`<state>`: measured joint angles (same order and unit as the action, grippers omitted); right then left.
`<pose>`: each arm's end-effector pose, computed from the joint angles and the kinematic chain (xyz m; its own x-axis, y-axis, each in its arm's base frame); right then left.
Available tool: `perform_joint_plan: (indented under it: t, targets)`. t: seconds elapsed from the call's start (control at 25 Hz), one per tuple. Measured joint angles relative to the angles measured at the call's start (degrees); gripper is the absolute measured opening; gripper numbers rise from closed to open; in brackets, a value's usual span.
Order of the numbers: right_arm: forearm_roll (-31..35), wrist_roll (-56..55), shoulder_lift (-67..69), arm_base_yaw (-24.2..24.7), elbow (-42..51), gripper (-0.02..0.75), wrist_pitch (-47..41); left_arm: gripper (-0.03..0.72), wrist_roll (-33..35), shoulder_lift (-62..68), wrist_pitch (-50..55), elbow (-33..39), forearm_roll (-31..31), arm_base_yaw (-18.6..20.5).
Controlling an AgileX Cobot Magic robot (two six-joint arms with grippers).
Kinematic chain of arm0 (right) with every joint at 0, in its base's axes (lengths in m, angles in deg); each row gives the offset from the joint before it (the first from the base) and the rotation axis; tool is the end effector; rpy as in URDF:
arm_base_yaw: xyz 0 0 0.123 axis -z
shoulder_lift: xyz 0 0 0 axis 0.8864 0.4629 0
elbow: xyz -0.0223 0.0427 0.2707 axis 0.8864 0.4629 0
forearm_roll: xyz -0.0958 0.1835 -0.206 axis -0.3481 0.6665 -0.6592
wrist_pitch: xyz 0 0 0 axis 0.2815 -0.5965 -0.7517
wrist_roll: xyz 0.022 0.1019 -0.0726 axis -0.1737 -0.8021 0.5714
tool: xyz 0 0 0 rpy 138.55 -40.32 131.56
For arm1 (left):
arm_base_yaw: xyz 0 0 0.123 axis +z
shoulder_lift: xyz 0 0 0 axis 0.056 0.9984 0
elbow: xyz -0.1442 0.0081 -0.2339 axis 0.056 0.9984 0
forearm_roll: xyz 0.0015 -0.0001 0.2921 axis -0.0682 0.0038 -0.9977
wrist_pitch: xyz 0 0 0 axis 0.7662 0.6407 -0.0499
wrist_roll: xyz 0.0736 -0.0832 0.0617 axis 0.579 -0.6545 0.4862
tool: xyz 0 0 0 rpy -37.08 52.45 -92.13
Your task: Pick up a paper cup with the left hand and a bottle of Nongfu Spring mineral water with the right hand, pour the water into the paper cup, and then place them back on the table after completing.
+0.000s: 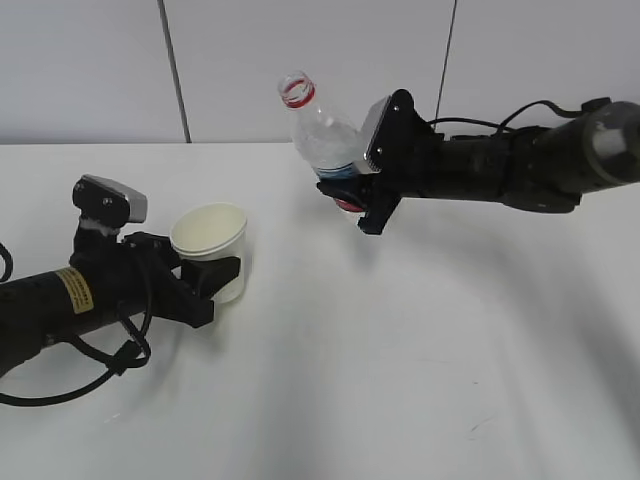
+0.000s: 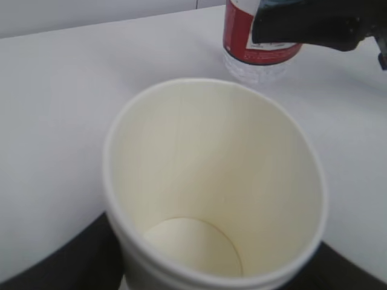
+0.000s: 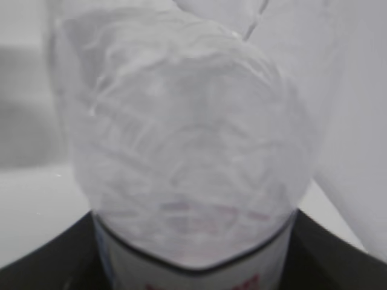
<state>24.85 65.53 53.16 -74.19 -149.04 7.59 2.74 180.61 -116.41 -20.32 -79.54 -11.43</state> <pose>0.4848 0.1746 0.0983 0.2395 -0.5671 -0.7880 -0.7412 0.4174 -0.5257 0.3237 -0.1447 0.0401 -0.3422 0.0854 -0.9357 0.6380 0.7522 -0.1646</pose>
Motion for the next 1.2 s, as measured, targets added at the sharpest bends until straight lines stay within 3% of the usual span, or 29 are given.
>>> perform_joint_plan:
  t: [0.56,1.2]
  targets:
    - [-17.17,0.32,0.00,-2.15,-10.80,0.414,-9.22,0.405,-2.30,-2.71,0.48,0.00,-3.10,0.00]
    - [-21.39,7.29,0.00,-2.28,-16.01,0.413,-10.95,0.404,-10.52,-2.91,4.14,-6.38,-12.24,0.00]
